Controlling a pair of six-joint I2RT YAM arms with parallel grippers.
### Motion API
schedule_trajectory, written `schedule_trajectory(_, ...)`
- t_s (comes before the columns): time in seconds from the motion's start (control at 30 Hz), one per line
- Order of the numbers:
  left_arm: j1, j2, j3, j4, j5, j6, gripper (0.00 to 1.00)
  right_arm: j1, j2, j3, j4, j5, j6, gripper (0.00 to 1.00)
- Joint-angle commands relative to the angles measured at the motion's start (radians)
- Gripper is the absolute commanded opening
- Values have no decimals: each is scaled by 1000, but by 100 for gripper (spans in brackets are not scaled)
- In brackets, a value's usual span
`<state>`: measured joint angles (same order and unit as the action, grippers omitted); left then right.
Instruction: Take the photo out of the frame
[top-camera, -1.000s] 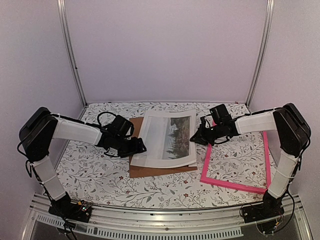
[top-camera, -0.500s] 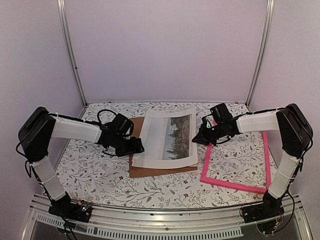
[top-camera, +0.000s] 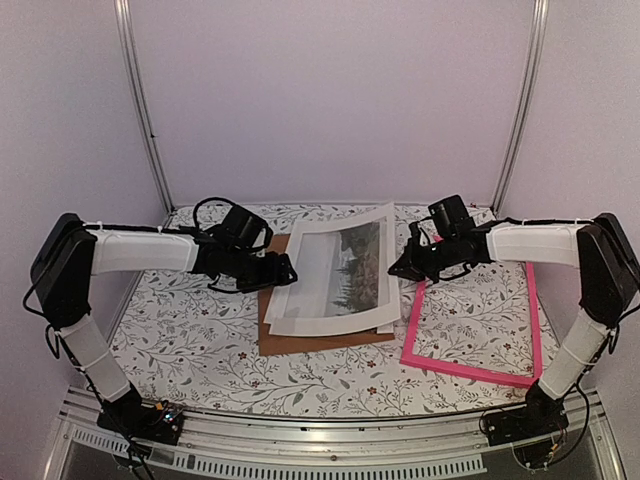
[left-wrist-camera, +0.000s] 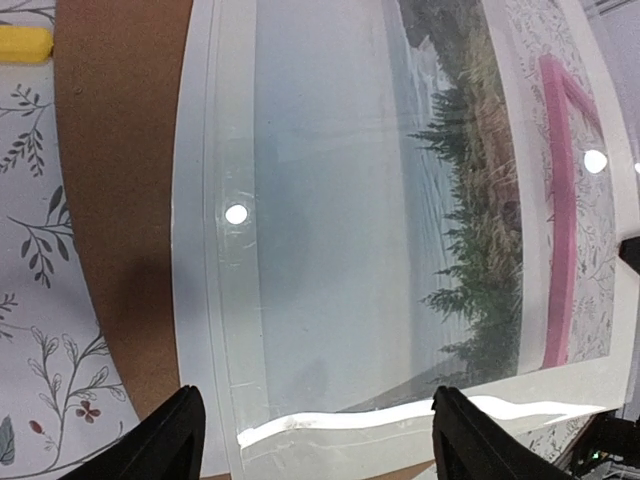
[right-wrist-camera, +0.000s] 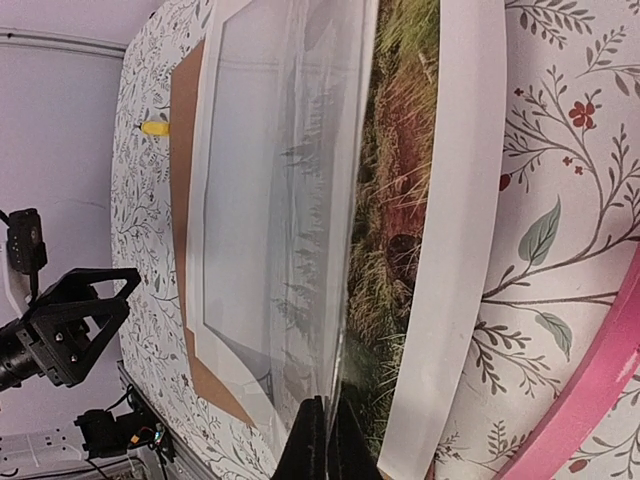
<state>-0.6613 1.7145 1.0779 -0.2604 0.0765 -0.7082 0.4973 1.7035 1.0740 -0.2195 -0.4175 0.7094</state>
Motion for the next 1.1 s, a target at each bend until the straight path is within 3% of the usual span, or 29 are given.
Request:
schedule_trajectory(0.0, -1, 17, 34, 36, 75, 7, 80, -24, -73, -9, -32, 11, -20, 0)
schedule_trajectory(0.2, 6, 79, 24, 105, 156, -25, 80, -78, -143, -83, -58, -8, -37, 0)
schedule_trajectory(0.77, 12, 167, -26, 122, 117, -46, 80, -274, -249, -186, -173, -85, -197, 0)
schedule_trajectory(1.07, 14, 181, -30, 113, 115, -53, 79, -321, -234, -169, -264, 58, -274, 0)
